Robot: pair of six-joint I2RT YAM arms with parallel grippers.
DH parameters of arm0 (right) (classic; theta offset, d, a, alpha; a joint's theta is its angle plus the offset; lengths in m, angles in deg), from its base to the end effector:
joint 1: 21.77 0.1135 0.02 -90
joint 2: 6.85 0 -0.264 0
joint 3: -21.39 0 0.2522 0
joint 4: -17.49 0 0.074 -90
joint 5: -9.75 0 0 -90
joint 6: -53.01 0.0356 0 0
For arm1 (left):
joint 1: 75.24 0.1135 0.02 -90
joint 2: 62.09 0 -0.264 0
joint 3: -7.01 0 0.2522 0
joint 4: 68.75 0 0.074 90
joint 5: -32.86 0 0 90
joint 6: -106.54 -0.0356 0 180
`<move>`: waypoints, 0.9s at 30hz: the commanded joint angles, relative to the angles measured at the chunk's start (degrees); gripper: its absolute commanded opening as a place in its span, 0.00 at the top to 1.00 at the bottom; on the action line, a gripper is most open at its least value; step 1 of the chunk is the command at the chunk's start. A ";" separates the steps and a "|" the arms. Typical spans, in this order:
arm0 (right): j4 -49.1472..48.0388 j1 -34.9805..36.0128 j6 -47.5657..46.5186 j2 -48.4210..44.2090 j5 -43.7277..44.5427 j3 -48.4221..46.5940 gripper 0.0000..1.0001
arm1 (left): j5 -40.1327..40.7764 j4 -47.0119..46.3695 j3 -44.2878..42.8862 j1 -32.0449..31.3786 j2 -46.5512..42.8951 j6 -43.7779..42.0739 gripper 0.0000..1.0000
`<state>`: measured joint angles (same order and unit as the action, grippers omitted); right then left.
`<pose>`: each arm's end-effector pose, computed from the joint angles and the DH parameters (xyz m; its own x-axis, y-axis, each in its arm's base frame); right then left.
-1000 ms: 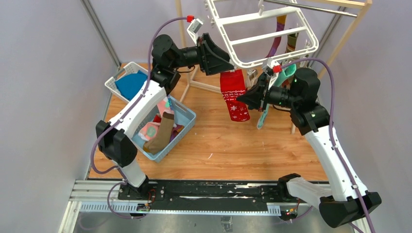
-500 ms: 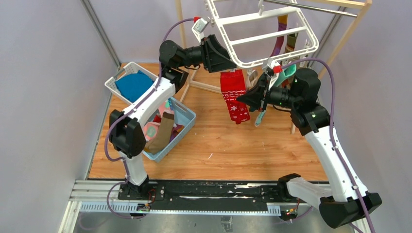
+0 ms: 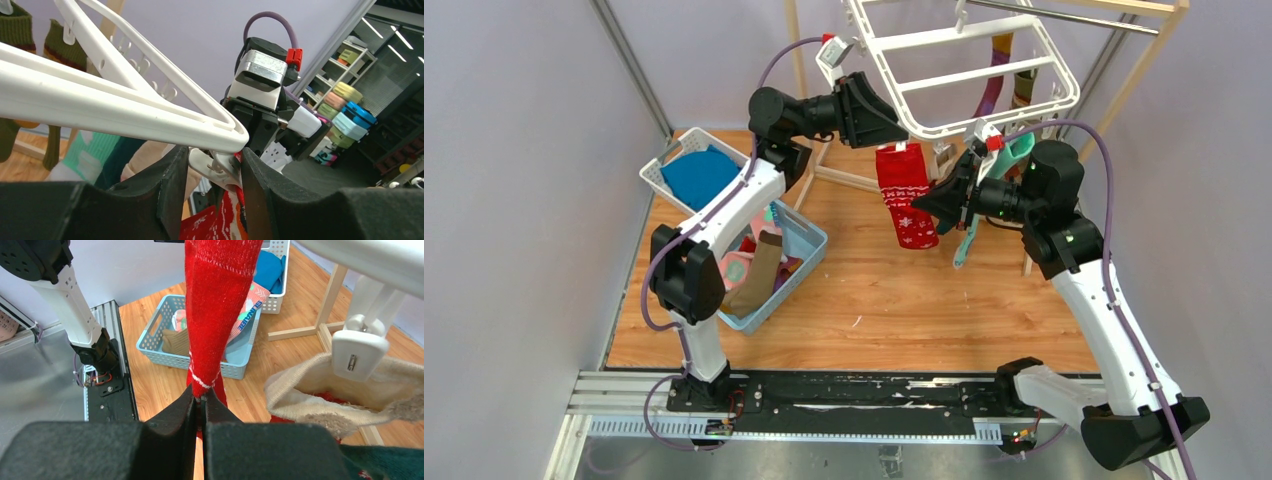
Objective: Remove the socks clipped to the hanger
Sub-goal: Remove the sock from the hanger.
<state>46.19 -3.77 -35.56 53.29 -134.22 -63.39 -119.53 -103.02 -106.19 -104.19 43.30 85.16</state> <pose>0.1932 0.0930 0.4409 -0.0910 -0.0141 -0.9958 -0.9470 0.3106 0.0821 0.3410 -0.2247 0.4630 -0.5310 -0.1994 -0.8236 0.8377 -0.2703 -0.4746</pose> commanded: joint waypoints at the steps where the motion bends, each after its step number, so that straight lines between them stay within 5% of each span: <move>1: 0.44 -0.33 -1.01 -0.99 -0.16 -0.15 0.97 | -0.31 -2.61 -0.42 0.94 0.06 2.01 0.59; 7: 0.54 -0.30 -1.17 -1.03 0.08 -0.07 0.97 | 0.06 -1.98 -0.03 1.20 -0.33 1.94 0.73; 13: 1.83 -0.28 -3.52 -1.38 1.78 0.74 0.97 | 1.88 3.94 -0.14 1.20 -1.92 -1.35 1.00; 27: 7.02 -0.33 -10.09 -3.08 4.50 2.57 0.98 | 5.43 11.56 2.38 1.35 -5.95 -5.52 1.00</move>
<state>51.28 -3.77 -42.60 51.80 -130.55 -62.10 -114.84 -92.33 -104.81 -103.34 39.82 81.44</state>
